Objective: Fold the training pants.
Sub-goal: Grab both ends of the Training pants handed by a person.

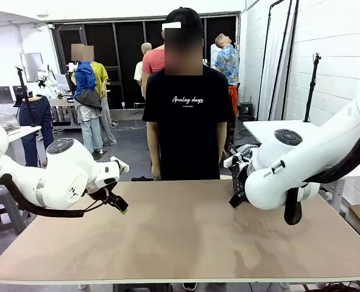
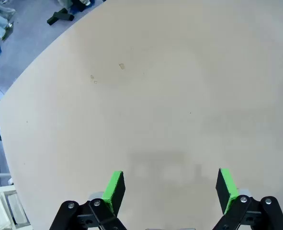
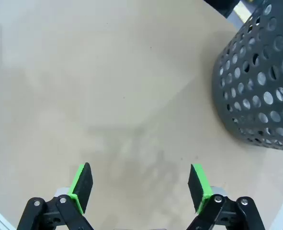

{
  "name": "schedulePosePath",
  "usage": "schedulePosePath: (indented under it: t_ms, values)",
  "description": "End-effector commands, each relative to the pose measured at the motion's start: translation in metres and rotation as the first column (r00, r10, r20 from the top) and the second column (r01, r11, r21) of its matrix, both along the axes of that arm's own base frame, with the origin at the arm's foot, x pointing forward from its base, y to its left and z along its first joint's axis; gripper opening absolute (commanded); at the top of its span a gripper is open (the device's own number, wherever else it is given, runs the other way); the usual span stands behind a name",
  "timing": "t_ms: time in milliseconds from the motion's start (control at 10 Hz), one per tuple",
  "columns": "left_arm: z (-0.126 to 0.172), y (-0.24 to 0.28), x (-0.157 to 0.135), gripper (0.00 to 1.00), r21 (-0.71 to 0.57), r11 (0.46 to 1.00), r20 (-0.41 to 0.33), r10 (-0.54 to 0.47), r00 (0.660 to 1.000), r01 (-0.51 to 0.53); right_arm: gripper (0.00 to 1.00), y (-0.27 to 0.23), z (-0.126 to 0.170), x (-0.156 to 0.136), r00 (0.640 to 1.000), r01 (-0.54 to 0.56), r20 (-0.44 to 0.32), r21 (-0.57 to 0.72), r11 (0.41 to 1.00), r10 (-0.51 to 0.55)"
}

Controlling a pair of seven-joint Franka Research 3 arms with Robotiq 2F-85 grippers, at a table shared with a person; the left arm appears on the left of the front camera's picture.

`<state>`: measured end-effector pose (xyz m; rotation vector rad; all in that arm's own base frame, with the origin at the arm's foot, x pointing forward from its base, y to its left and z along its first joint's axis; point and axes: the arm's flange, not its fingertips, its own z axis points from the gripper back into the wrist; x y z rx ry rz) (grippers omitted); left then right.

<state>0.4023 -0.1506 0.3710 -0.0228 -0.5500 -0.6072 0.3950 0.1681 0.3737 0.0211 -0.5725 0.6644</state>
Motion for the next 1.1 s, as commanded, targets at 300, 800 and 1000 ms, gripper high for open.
schedulePosePath:
  t_ms: [300,800,1000]
  values:
    - [0.0001,0.0000,0.0000,1.00,0.000,1.000,0.000,0.000,1.000,0.000,1.00,0.0000,0.0000,0.0000,1.000,0.000,0.000,0.000,1.000,0.000]
    - [0.0001,0.0000,0.0000,1.00,0.000,1.000,0.000,0.000,1.000,0.000,1.00,0.0000,0.0000,0.0000,1.000,0.000,0.000,0.000,1.000,0.000]
    - [0.0001,0.0000,0.0000,1.00,0.000,1.000,0.000,0.000,1.000,0.000,1.00,0.0000,0.0000,0.0000,1.000,0.000,0.000,0.000,1.000,0.000]
